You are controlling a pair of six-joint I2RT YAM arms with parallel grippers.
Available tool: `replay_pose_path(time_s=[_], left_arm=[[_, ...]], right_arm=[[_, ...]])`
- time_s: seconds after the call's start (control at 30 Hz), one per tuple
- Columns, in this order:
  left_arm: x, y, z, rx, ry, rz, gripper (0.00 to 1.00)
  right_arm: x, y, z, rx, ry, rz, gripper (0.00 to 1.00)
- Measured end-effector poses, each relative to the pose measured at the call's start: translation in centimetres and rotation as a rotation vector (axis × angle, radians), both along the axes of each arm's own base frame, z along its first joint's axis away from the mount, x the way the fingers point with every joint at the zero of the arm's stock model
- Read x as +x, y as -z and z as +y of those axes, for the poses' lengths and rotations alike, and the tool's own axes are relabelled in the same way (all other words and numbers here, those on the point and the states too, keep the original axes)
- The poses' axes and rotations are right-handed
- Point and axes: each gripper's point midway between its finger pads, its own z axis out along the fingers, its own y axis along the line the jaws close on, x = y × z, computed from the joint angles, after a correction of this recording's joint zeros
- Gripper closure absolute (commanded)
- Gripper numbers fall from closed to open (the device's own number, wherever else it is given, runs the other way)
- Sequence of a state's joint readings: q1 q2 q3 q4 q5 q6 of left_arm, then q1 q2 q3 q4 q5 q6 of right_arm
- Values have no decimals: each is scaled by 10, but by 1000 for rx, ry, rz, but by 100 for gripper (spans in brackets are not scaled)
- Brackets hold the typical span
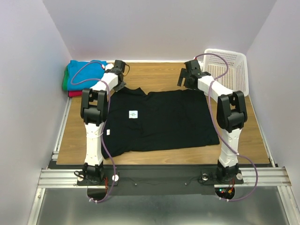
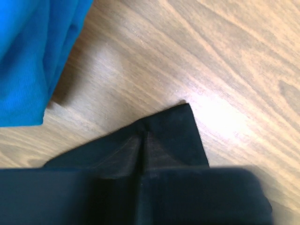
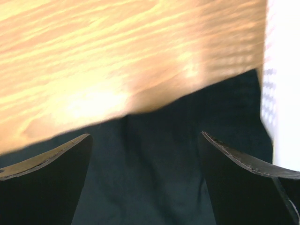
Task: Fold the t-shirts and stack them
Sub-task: Fold the tshirt
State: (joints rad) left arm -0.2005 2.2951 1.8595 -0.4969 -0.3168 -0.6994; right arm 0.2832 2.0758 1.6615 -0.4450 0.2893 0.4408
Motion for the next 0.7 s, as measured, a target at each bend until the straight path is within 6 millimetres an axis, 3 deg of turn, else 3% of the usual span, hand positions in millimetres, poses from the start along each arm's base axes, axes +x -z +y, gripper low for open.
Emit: replay_pose_path(time_s=[0.23,0.7], left_arm=[[1,0,-2,-6,16,-4,100],[-16,-1,6,33,49,-15,100]], right_arm=[[17,16,-19,-88,111,-16,7],[19,48,-40,-163,256,-3,14]])
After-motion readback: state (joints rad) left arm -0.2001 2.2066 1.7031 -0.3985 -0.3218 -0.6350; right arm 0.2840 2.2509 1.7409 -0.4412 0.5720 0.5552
